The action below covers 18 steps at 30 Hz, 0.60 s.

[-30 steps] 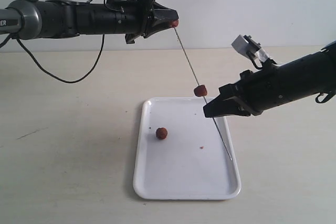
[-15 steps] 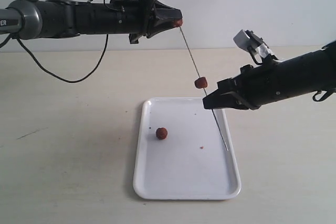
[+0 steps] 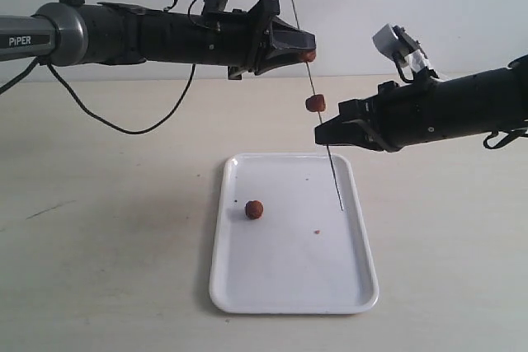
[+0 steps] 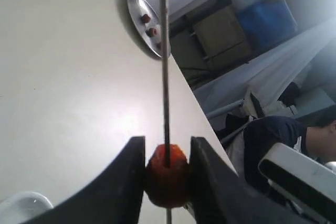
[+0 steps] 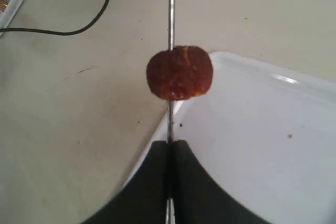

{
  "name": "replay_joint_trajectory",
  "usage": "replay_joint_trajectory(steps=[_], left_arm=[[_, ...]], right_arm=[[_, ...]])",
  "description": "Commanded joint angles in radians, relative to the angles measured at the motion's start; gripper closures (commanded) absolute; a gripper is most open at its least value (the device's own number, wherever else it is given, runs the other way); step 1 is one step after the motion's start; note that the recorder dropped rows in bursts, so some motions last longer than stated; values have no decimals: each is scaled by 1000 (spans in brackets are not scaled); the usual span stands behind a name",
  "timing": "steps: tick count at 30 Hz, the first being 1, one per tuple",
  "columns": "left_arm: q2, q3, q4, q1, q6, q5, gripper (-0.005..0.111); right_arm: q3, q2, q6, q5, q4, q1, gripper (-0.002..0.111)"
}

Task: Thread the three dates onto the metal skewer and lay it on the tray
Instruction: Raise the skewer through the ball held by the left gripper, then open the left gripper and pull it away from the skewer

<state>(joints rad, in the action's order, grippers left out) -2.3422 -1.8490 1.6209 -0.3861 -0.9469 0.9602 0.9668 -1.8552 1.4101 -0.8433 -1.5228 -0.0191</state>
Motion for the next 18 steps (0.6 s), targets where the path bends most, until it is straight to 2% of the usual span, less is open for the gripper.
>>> replay_joint_trajectory(steps=[1, 18], left_arm=[[4, -3, -22, -15, -2, 33, 77], [4, -3, -49, -21, -43, 60, 77]], right_arm=[[22, 3, 29, 3, -49, -5, 108], [59, 3, 24, 5, -56, -5, 108]])
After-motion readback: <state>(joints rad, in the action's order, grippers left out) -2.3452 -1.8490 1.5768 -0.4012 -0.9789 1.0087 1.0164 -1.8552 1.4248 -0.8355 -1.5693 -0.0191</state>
